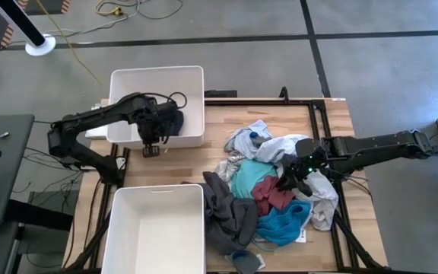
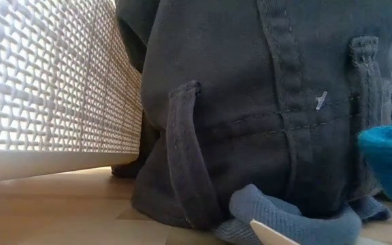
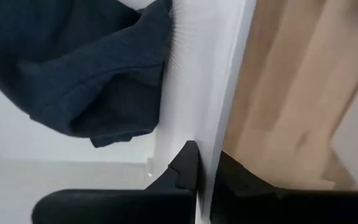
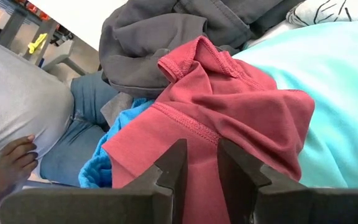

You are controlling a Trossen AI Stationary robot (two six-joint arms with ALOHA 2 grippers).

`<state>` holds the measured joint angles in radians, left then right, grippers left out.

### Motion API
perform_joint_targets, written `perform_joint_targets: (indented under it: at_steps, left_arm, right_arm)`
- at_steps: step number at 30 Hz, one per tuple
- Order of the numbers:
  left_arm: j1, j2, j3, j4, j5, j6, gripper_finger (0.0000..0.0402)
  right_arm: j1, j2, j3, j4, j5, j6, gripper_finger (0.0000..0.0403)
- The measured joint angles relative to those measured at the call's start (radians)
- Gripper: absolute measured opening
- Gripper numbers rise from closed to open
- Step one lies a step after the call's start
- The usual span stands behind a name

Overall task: Sort clothes
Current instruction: Adjust the white laundry bins

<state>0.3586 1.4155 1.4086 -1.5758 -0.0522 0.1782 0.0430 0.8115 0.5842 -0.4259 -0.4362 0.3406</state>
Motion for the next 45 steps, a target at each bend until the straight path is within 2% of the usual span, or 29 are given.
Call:
perform_joint_targets:
  at_steps: [19,28,34,45]
  left_arm:
    - [-0.151,0.0,0.0,0.001,0.264,-0.099,0.0001]
    - [-0.192,0.001,-0.002,0.006,0.277,-0.142,0.0031]
    - [-0.206,0.003,0.005,0.005,0.277,-0.173,0.0037]
    - [-0.209,0.005,0.148,0.008,0.272,-0.22,0.0038]
  right_arm:
    - [0.0,0.0,0.0,0.0,0.0,0.0,0.0107]
    - [0.0,0.0,0.0,0.0,0.0,0.0,0.0107]
    - [0.0,0.0,0.0,0.0,0.0,0.0,0.0107]
    - [0.0,0.0,0.0,0.0,0.0,0.0,0.0107]
